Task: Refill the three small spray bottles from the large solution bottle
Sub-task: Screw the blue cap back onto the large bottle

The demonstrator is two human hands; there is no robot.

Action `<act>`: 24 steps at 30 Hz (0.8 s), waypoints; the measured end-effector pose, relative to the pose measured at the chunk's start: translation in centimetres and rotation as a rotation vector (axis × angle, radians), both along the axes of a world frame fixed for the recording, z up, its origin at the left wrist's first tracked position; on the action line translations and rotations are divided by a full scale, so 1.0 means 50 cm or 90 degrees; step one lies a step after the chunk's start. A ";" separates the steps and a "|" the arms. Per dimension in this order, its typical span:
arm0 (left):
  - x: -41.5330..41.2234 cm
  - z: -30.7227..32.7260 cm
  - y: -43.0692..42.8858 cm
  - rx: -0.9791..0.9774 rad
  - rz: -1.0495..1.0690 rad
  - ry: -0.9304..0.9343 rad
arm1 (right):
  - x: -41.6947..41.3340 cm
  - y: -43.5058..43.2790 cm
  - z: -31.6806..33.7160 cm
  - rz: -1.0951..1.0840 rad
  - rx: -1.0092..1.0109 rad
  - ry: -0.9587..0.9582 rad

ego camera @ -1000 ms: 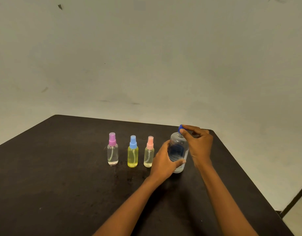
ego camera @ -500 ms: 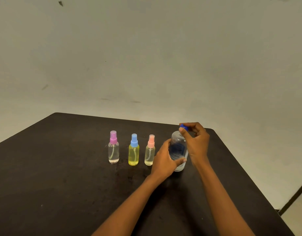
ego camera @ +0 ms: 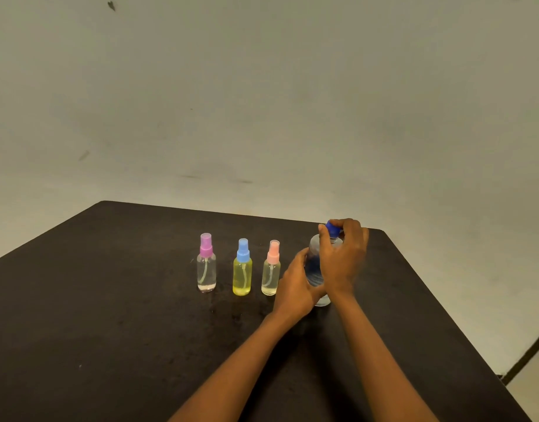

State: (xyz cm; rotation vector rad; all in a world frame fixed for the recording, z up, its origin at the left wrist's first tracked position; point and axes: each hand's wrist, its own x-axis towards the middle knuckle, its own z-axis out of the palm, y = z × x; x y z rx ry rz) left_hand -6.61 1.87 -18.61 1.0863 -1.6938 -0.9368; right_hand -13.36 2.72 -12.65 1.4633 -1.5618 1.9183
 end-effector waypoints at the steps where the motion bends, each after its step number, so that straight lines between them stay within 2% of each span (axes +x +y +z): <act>1: -0.001 -0.002 -0.002 -0.003 -0.001 0.003 | -0.001 0.000 -0.001 -0.001 -0.003 0.003; 7: 0.004 0.014 0.010 0.003 0.005 -0.024 | 0.001 0.005 0.001 -0.023 0.007 0.032; 12: 0.015 0.043 0.047 0.025 0.006 -0.052 | 0.001 0.022 0.027 -0.034 0.126 0.069; 16: 0.037 0.049 0.093 0.049 0.003 -0.061 | -0.002 0.043 0.034 0.047 0.189 -0.004; 18: 0.069 0.050 0.124 0.012 0.061 -0.060 | 0.007 0.067 0.034 0.029 0.129 -0.033; 21: 0.150 0.063 0.152 -0.075 0.198 0.106 | 0.055 0.123 0.022 0.003 -0.001 -0.036; 22: 0.181 0.063 0.149 -0.104 0.255 0.148 | 0.077 0.140 0.010 0.033 0.002 -0.037; 24: 0.245 0.056 0.126 -0.148 0.375 0.160 | 0.118 0.161 -0.014 0.124 0.126 -0.062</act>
